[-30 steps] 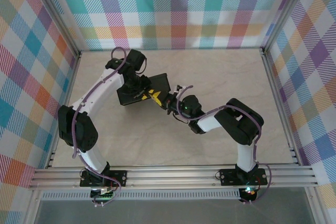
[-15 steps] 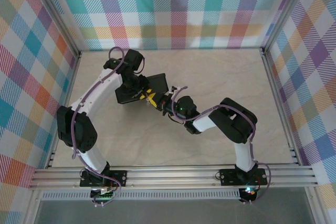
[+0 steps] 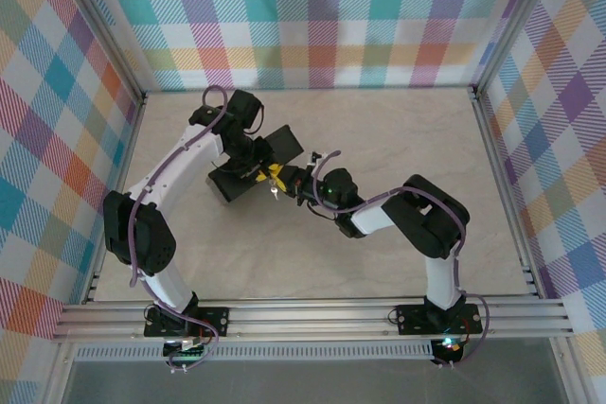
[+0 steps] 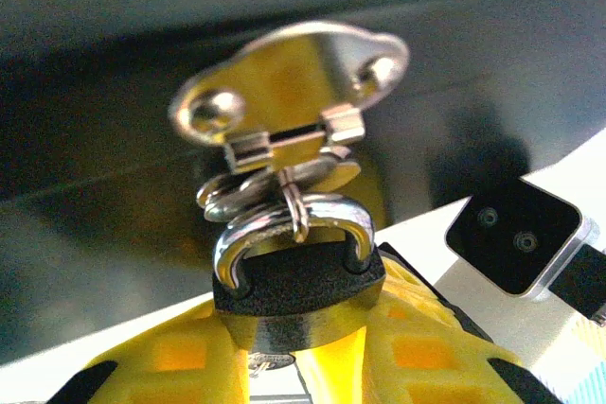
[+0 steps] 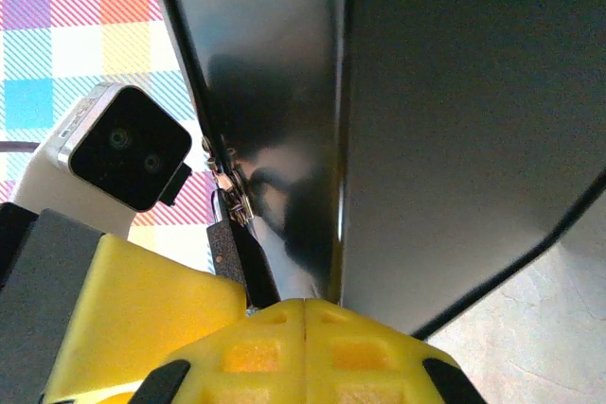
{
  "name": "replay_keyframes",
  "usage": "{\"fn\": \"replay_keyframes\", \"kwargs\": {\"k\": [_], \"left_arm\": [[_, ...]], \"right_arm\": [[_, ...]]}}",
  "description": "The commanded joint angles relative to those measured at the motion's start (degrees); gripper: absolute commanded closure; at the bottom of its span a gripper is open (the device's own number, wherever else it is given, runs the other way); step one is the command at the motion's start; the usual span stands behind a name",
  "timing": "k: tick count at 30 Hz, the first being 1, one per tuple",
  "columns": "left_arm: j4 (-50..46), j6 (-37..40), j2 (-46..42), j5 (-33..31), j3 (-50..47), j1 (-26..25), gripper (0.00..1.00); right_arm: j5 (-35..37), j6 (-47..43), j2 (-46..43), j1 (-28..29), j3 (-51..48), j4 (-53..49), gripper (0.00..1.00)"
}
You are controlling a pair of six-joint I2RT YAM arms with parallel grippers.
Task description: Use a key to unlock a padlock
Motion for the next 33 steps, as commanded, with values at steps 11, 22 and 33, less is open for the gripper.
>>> {"fn": "replay_keyframes", "kwargs": {"k": [11, 22, 33], "left_arm": [[-3.3, 2.0, -1.2, 6.0, 1.0, -0.7, 1.00], [-1.0, 0.9, -1.4, 7.0, -0.5, 0.5, 1.00], [-0.1, 0.8, -1.0, 8.1, -0.3, 0.8, 1.00]], "right_arm": [[-1.8, -6.3, -10.3, -4.2, -2.7, -7.7, 0.94], [-5.6, -12.0, -17.0, -5.7, -4.2, -16.7, 0.84], [-11.8, -16.6, -20.8, -2.0, -8.5, -16.3, 0.60]]}}
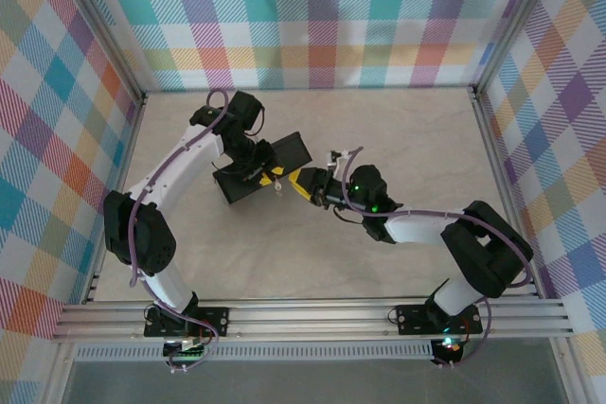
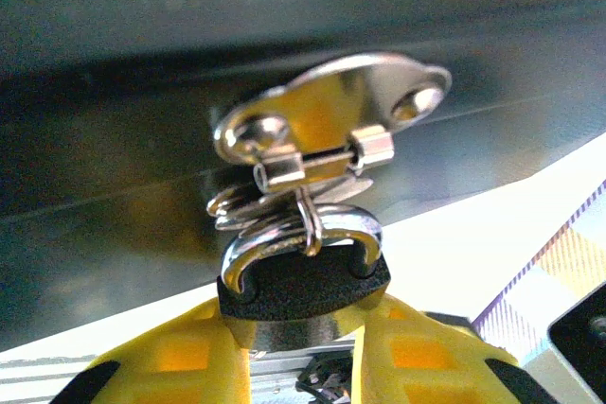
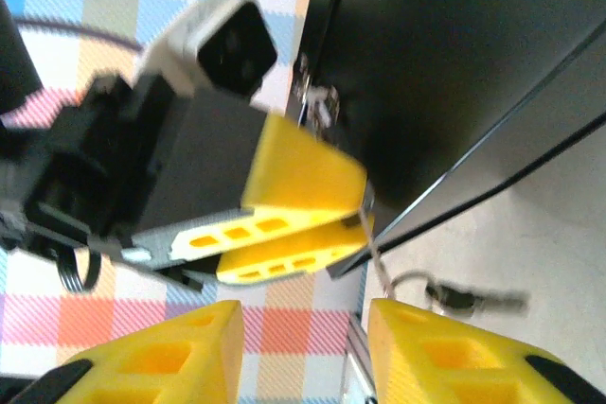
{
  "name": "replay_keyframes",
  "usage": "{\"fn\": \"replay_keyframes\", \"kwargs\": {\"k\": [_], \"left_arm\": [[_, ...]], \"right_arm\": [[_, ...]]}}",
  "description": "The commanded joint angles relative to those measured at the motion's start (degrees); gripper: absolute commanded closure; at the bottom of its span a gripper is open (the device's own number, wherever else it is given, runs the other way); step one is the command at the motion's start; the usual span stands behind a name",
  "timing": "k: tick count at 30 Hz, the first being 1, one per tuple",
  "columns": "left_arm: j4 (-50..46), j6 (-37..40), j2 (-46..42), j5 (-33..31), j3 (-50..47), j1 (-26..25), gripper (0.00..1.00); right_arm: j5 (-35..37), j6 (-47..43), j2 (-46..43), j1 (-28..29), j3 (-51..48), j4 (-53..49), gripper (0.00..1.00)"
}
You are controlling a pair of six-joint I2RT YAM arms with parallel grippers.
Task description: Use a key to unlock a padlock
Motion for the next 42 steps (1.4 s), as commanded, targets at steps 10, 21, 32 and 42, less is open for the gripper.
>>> {"fn": "replay_keyframes", "kwargs": {"k": [10, 21, 32, 42], "left_arm": [[0.8, 0.0, -1.8, 1.8, -0.4, 0.5, 1.00], [0.5, 0.0, -2.3, 1.8, -0.4, 0.6, 1.00], [0.4, 0.0, -2.5, 1.8, -0.2, 0.5, 1.00], [0.4, 0.1, -2.7, 2.1, -0.3, 0.5, 1.00]], "right_arm": [[-0.5, -0.7, 5.0, 2.7, 1.2, 4.8, 0.63], [-0.6, 0.7, 7.8, 2.7, 3.3, 7.1, 0.74], [-0.1, 2.2, 10.1, 2.7, 4.4, 9.0, 0.75], [0.7, 2.3, 11.1, 2.6, 4.8, 8.9, 0.83]]}}
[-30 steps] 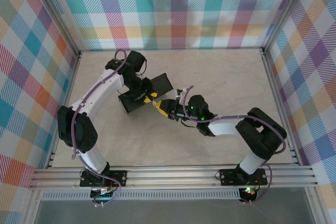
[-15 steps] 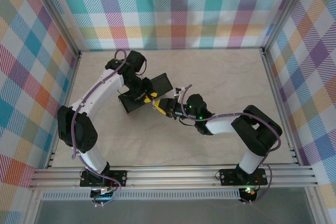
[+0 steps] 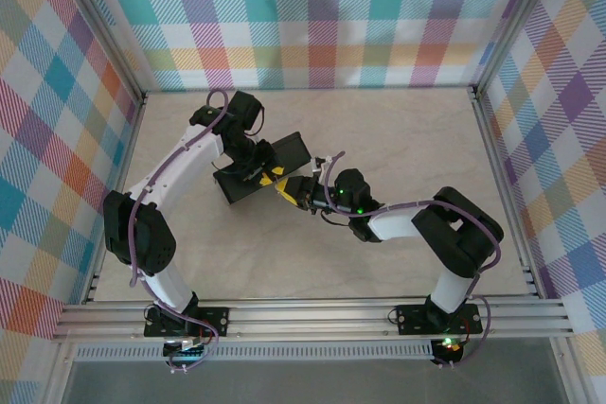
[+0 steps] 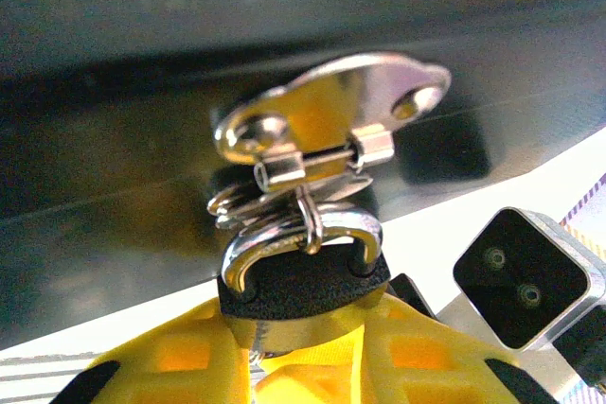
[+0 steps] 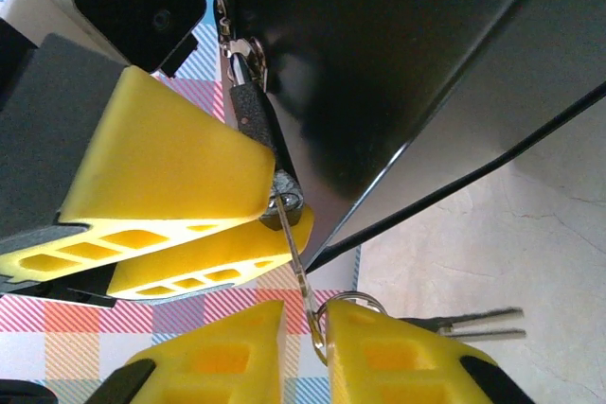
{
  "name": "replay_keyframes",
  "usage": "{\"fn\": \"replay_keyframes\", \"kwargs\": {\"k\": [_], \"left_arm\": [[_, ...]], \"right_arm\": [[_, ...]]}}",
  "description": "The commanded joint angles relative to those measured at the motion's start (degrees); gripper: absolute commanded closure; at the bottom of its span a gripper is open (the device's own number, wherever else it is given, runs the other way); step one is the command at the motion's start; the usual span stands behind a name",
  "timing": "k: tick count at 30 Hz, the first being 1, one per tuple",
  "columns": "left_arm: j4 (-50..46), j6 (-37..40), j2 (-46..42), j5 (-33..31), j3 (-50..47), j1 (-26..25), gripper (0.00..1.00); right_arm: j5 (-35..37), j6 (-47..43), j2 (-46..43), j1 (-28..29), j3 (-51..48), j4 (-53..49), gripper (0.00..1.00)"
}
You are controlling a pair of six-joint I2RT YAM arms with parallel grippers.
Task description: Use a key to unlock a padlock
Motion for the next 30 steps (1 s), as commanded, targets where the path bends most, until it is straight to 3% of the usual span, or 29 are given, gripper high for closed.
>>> {"fn": "replay_keyframes", "kwargs": {"k": [1, 11, 19, 30], "left_arm": [[0.4, 0.1, -2.7, 1.7, -0.4, 0.4, 1.00], [-0.9, 1.2, -2.9, 1.0, -0.2, 0.4, 1.00], [-1.4, 1.4, -2.9, 0.5, 0.1, 0.4, 1.00], [-1.9, 1.9, -3.2, 0.1, -0.1, 0.4, 1.00]], "right_arm": [[1.0, 0.0, 0.9, 0.1, 1.6, 2.4, 0.84], [0.1, -2.0, 0.6, -1.5, 1.2, 1.7, 1.00], [-0.4, -2.5, 0.2, -2.6, 0.0, 1.5, 1.00], [-7.9, -6.5, 1.7, -6.0, 1.8, 0.6, 1.00]]}}
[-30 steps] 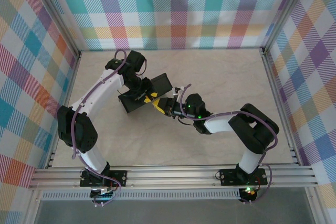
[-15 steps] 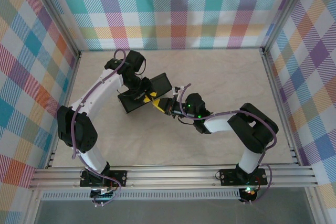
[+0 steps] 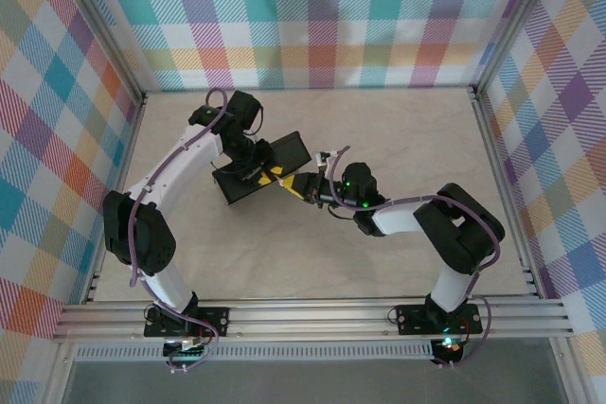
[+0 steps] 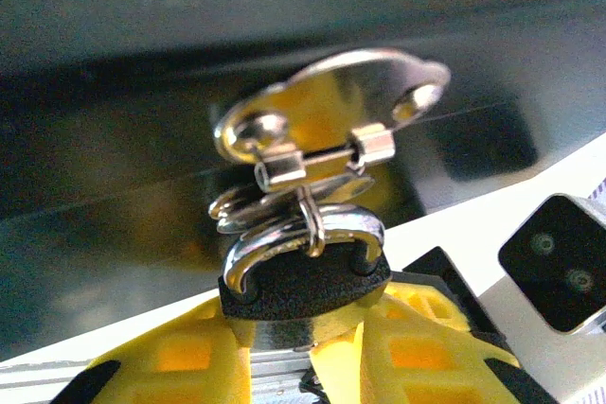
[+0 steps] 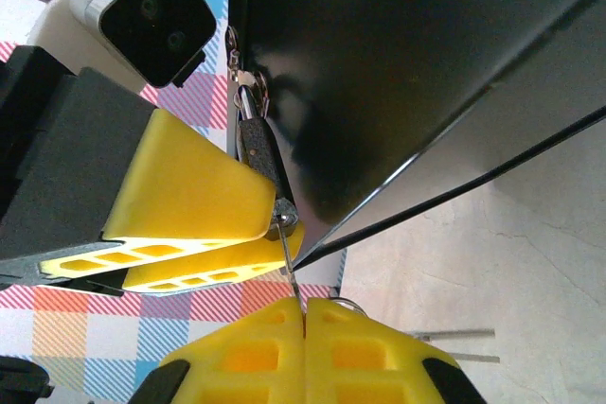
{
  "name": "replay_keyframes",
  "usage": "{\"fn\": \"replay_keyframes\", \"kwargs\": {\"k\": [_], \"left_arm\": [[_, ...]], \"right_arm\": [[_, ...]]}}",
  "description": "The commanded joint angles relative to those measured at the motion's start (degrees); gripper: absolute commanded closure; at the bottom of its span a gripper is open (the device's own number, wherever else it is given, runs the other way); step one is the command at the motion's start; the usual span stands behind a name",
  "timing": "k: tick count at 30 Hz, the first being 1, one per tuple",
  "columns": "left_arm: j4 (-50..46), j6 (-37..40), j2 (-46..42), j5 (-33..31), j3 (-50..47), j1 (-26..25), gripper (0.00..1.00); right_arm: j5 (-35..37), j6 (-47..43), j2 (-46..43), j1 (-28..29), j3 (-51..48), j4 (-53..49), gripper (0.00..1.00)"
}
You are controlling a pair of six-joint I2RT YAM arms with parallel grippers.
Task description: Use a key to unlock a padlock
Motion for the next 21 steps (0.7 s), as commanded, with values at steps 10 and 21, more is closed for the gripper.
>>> {"fn": "replay_keyframes", "kwargs": {"k": [10, 21], "left_arm": [[-0.2, -0.3, -3.6, 1.7, -1.0, 0.2, 1.00], [0.2, -0.6, -3.6, 2.1, -1.3, 0.2, 1.00]], "right_arm": [[-1.5, 0.0, 4.6, -0.1, 3.5, 3.5, 1.00], [0.8, 5.1, 8.1, 2.2, 6.5, 10.5, 0.97]]}}
